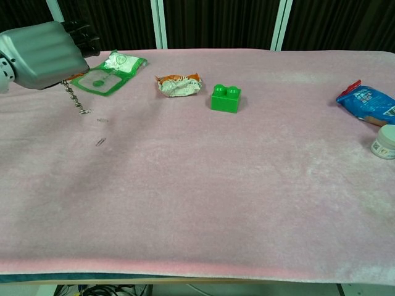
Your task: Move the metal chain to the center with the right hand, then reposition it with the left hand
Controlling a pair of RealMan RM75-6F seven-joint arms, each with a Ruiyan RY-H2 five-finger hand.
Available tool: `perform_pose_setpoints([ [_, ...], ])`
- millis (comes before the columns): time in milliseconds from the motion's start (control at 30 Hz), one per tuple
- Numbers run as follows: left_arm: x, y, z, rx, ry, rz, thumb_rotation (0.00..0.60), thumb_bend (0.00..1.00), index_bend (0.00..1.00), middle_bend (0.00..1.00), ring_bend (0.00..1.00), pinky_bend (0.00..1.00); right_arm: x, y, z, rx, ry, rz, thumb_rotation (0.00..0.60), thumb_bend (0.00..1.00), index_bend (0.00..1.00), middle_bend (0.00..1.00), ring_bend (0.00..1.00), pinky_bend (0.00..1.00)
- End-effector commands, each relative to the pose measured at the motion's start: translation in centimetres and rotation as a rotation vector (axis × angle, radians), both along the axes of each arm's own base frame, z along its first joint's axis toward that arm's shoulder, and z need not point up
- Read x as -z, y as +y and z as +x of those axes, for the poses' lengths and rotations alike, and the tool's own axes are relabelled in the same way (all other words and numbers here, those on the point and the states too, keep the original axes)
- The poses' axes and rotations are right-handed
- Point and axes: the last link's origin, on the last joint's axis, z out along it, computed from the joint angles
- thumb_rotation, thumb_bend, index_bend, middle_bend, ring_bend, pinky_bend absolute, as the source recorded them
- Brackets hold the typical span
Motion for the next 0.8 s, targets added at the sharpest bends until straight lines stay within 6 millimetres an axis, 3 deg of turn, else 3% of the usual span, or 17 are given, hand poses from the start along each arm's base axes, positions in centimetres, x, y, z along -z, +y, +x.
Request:
perform_pose_setpoints([
  [33,0.9,0.4,0.9,0.045,0.047,-0.013,0.600,0.40,0.58,0.16,0.00,0.00,0.0,0.0,0.0,0.000,0.003,-0.002,0.600,0.11,0.01,0.00,0.00,0.18],
  [267,2.5,0.0,1.2,0.052,0.055,-0.050,0.600,0.40,0.58,0.16,0.00,0.00,-0.1,-0.1,-0.2,0.001,0.011,-0.005,0.600,0.11,0.01,0.00,0.00,0.18],
  [800,3.6,-1.0,0.9,0.048,0.083,-0.093,0.600,0.40,0.58,0.16,0.00,0.00,0.1,-0.2,-0.6,0.010,0.018,0.007,0.600,0.10,0.01,0.00,0.00,0.18],
])
